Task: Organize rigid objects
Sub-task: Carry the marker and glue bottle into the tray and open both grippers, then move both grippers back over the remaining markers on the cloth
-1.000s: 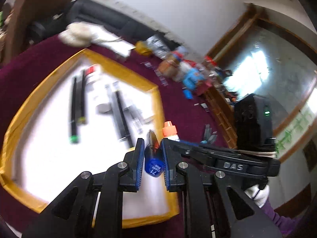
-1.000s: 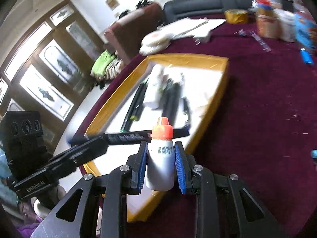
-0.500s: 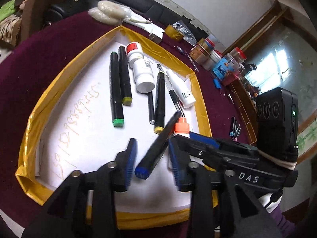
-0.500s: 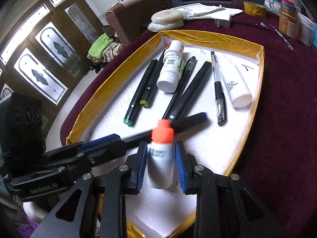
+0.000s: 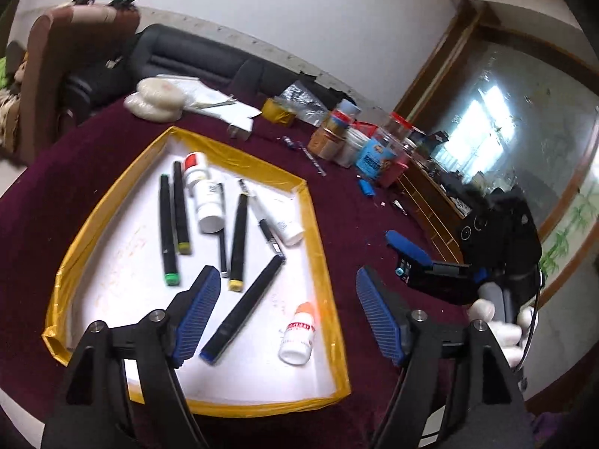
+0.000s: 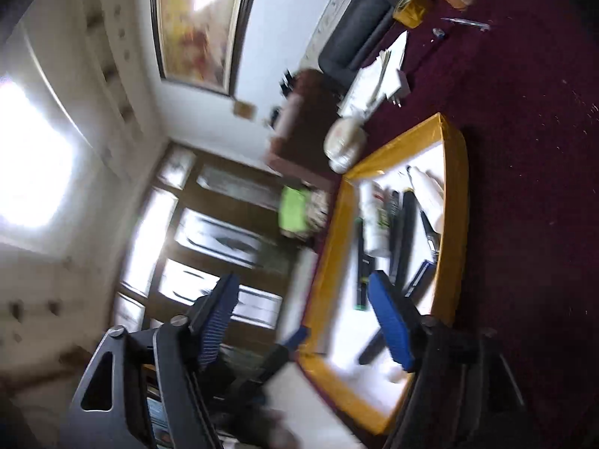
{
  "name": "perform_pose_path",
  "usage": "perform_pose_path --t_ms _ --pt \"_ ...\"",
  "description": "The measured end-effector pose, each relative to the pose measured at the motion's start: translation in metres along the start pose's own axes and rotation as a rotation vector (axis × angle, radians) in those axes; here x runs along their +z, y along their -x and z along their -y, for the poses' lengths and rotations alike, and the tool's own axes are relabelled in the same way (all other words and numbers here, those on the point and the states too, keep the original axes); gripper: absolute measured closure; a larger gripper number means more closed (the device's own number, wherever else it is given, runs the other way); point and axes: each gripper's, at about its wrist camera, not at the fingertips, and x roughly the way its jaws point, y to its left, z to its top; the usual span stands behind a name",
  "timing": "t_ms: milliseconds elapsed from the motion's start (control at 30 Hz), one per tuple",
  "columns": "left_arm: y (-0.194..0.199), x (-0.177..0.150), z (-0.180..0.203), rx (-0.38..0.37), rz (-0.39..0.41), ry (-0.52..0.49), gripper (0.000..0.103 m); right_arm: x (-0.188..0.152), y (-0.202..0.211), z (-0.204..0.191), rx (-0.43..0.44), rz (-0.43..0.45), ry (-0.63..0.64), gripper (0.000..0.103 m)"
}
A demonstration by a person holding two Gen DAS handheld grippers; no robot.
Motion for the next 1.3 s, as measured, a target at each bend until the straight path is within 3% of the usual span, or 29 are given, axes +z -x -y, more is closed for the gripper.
perform_pose_path --t_ms 100,300,667,1033,1300 --pt "-0.007 -0.002 0.009 -0.007 -0.021 -0.013 0.028 0.003 0.015 0.003 0.023 0.049 -0.014 0.023" --pt "-0.018 -0.009 0.026 -0.014 -0.061 -0.034 0.028 0.004 0.020 0.021 0.042 0.054 -0.079 0.022" --pt "-0.037 -0.017 0.048 -0.009 -0.109 -0.064 0.028 0.000 0.033 0.014 0.014 0.029 0.024 0.022" --pt "-0.058 -0.025 0.055 -0.022 -0.171 -0.076 0.028 0.002 0.035 0.021 -0.090 0.037 0.091 0.022" --pt "-0.069 -0.027 0.060 -0.038 -0.201 -0.084 0.028 0.014 0.069 0.044 -0.209 0.107 0.068 0.022"
